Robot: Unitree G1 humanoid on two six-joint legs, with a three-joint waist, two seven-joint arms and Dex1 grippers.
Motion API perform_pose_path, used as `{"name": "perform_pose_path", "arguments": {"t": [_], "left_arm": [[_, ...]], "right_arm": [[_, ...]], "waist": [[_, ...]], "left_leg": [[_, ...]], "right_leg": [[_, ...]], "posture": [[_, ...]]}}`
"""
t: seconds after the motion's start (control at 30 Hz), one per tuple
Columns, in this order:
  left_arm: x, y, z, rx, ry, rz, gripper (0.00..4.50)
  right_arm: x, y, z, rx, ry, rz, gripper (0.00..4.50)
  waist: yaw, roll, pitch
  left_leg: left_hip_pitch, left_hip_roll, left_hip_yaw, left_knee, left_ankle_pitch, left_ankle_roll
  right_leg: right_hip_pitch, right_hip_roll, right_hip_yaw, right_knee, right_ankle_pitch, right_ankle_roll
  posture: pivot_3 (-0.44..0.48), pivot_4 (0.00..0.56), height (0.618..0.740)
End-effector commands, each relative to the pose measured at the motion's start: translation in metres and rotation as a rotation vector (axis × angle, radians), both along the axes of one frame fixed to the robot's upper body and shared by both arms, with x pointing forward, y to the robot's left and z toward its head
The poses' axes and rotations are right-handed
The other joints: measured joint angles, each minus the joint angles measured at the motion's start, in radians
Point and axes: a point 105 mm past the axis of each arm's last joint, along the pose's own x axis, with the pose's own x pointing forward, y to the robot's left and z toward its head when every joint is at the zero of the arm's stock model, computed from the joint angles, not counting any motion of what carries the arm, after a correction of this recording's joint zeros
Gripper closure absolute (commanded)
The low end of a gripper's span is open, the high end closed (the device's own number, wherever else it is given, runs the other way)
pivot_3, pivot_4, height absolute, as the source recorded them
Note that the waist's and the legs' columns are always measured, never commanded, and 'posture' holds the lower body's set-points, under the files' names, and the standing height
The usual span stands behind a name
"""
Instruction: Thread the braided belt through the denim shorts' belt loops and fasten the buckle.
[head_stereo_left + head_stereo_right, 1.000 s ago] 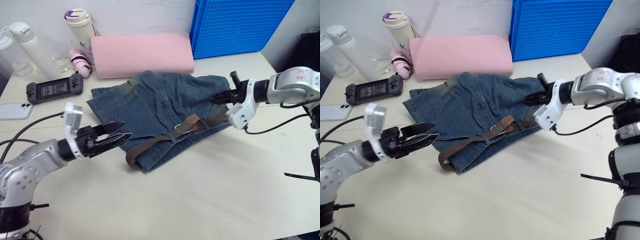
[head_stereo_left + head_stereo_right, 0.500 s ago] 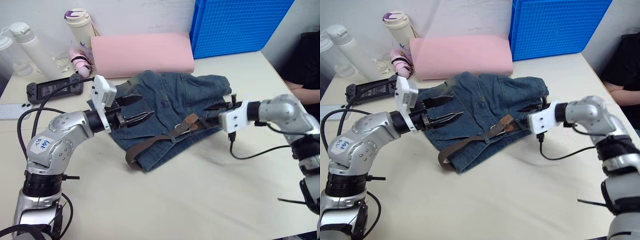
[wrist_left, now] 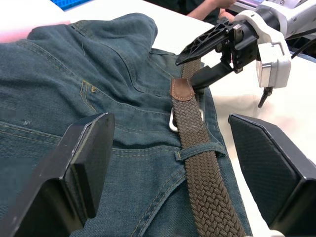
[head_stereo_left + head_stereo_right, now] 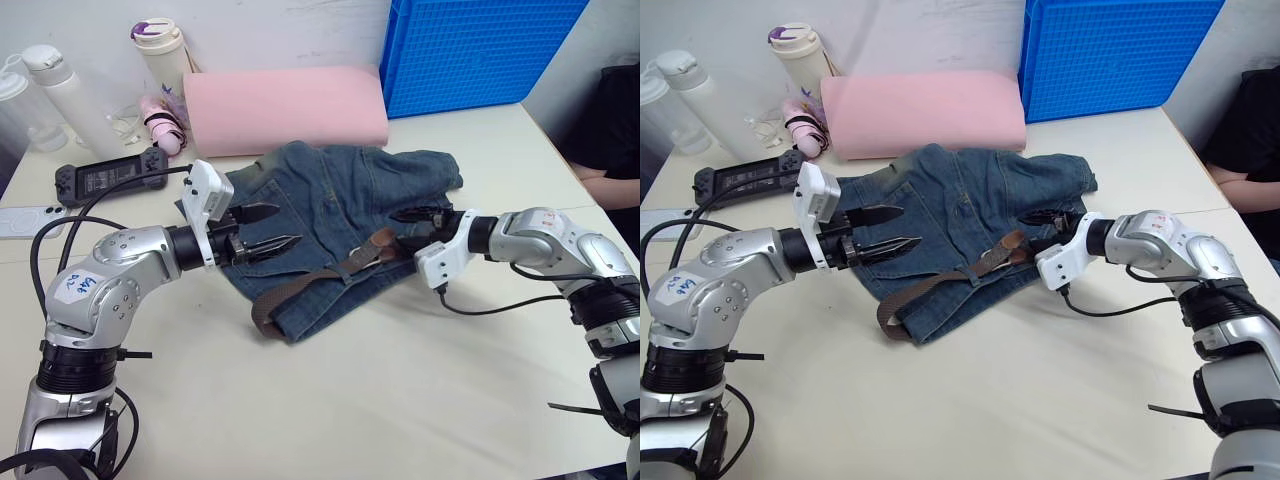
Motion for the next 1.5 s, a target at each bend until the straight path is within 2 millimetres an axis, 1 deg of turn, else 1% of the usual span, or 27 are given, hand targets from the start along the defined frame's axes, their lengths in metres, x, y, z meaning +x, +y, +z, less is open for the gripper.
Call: {"name": "perform_pose_path", "arguments": {"t": [0.03,0.17,0.2,0.37,0.43,0.57,0.67,0.8,0.87,0.93,1.0,1.1,1.17,1.2,1.23,1.33,1.43,1.5], "left_arm": [[-0.004,0.003,0.007,0.013,-0.046,0.014,0.44],[-0.002,0.007,0.003,0.025,-0.035,0.027,0.44],[-0.002,0.007,0.002,0.029,-0.031,0.031,0.44],[0.001,0.008,0.0,0.034,-0.028,0.037,0.44],[0.002,0.009,0.0,0.036,-0.027,0.038,0.44],[0.004,0.009,-0.001,0.041,-0.025,0.035,0.44],[0.002,0.003,-0.001,0.047,-0.015,0.004,0.44],[-0.004,-0.008,-0.005,0.057,0.002,-0.051,0.44],[-0.005,-0.014,-0.005,0.053,0.009,-0.072,0.44],[-0.004,-0.024,-0.004,0.04,0.013,-0.096,0.44],[-0.005,-0.038,-0.004,0.041,0.009,-0.134,0.44],[-0.003,-0.059,-0.001,0.047,-0.044,-0.16,0.44],[0.006,-0.082,-0.003,0.126,-0.146,-0.158,0.44],[0.008,-0.089,-0.004,0.156,-0.184,-0.159,0.44],[0.015,-0.1,-0.001,0.171,-0.237,-0.143,0.44],[0.029,-0.121,0.009,0.172,-0.33,-0.094,0.44],[0.038,-0.134,0.018,0.16,-0.378,-0.055,0.44],[0.042,-0.141,0.02,0.158,-0.391,-0.04,0.44]], "right_arm": [[0.0,0.006,0.014,0.027,-0.067,0.046,2.16],[-0.004,0.009,0.013,0.027,-0.075,0.078,4.05],[-0.005,0.01,0.013,0.028,-0.077,0.084,4.39],[-0.006,0.01,0.013,0.03,-0.093,0.093,4.39],[-0.004,0.007,0.017,0.03,-0.111,0.082,4.39],[0.006,-0.011,0.034,0.016,-0.183,0.015,4.39],[0.012,-0.026,0.046,0.001,-0.227,-0.033,4.39],[0.016,-0.034,0.056,-0.004,-0.268,-0.064,4.39],[0.017,-0.035,0.06,0.001,-0.28,-0.068,4.39],[0.017,-0.033,0.064,0.008,-0.289,-0.06,4.39],[0.016,-0.031,0.068,0.016,-0.298,-0.055,4.39],[0.016,-0.029,0.077,0.049,-0.299,-0.06,4.39],[0.017,-0.029,0.081,0.103,-0.234,-0.093,4.39],[0.018,-0.029,0.082,0.12,-0.208,-0.103,4.39],[0.017,-0.026,0.086,0.163,-0.168,-0.114,4.39],[0.011,-0.021,0.089,0.212,-0.072,-0.125,4.39],[0.006,-0.018,0.088,0.225,0.002,-0.136,4.39],[0.002,-0.016,0.088,0.235,0.038,-0.146,4.39]], "waist": [[0.001,0.0,0.0],[0.002,0.0,0.0],[0.002,0.0,0.0],[0.0,0.0,0.0],[0.001,0.0,0.0],[0.001,0.0,0.0],[0.001,0.0,0.0],[0.0,0.0,0.0],[0.0,0.0,0.0],[0.0,0.0,0.0],[0.0,0.0,0.0],[0.003,-0.001,0.0],[0.003,-0.001,0.0],[0.002,-0.001,0.0],[0.004,-0.001,0.0],[0.003,-0.001,0.0],[0.004,-0.001,-0.001],[0.005,-0.001,-0.001]], "left_leg": [[0.0,0.0,0.0,0.0,0.0,0.0],[0.0,0.0,0.0,0.001,0.0,0.0],[0.0,0.0,0.0,0.001,0.0,0.0],[0.0,0.0,0.0,0.001,0.0,0.0],[0.0,0.0,0.0,0.001,0.0,0.0],[0.0,0.0,0.0,0.001,0.0,0.0],[0.0,-0.001,0.0,0.001,0.0,0.0],[0.0,-0.001,0.0,0.001,0.0,0.0],[0.0,0.0,0.001,0.001,0.0,0.0],[0.0,0.0,0.001,0.001,0.0,0.0],[0.0,-0.001,0.001,0.001,0.0,0.0],[0.0,-0.001,0.001,0.002,0.0,0.001],[0.0,-0.001,0.002,0.002,0.0,0.001],[-0.001,-0.001,0.002,0.003,0.0,0.001],[0.0,-0.001,0.002,0.003,0.0,0.001],[-0.001,-0.001,0.003,0.004,0.001,0.002],[-0.001,-0.001,0.003,0.005,0.001,0.002],[-0.001,-0.001,0.003,0.005,0.001,0.002]], "right_leg": [[0.0,0.0,0.0,0.0,0.0,0.0],[0.0,0.0,0.0,0.001,0.0,0.0],[0.0,0.0,0.0,0.001,0.0,0.0],[0.0,0.0,0.0,0.001,0.0,0.0],[0.0,0.0,0.0,0.001,0.0,0.0],[0.0,0.0,0.0,0.001,0.0,0.0],[0.0,0.0,0.0,0.002,0.0,0.0],[0.0,0.0,0.001,0.002,0.0,0.0],[0.0,0.0,0.001,0.002,0.0,0.0],[0.0,0.0,0.001,0.002,0.0,0.0],[0.0,0.0,0.001,0.002,0.0,0.0],[0.0,0.0,0.001,0.002,0.0,0.0],[0.0,0.0,0.001,0.003,0.0,0.0],[0.0,0.0,0.001,0.003,0.0,0.0],[0.0,0.0,0.001,0.003,0.0,0.0],[0.001,0.0,0.001,0.003,0.001,0.001],[0.0,0.0,0.001,0.003,0.001,0.001],[0.0,0.0,0.001,0.003,0.001,0.001]], "posture": [[0.0,0.15,0.74],[0.0,0.15,0.74],[0.0,0.15,0.74],[0.0,0.15,0.74],[0.0,0.15,0.74],[0.0,0.15,0.74],[0.0,0.15,0.74],[0.0,0.15,0.74],[0.0,0.15,0.74],[0.0,0.15,0.74],[0.0,0.15,0.74],[0.0,0.15,0.74],[0.0,0.15,0.74],[0.0,0.15,0.74],[0.0,0.15,0.74],[0.0,0.15,0.74],[0.0,0.15,0.74],[0.0,0.15,0.74]]}}
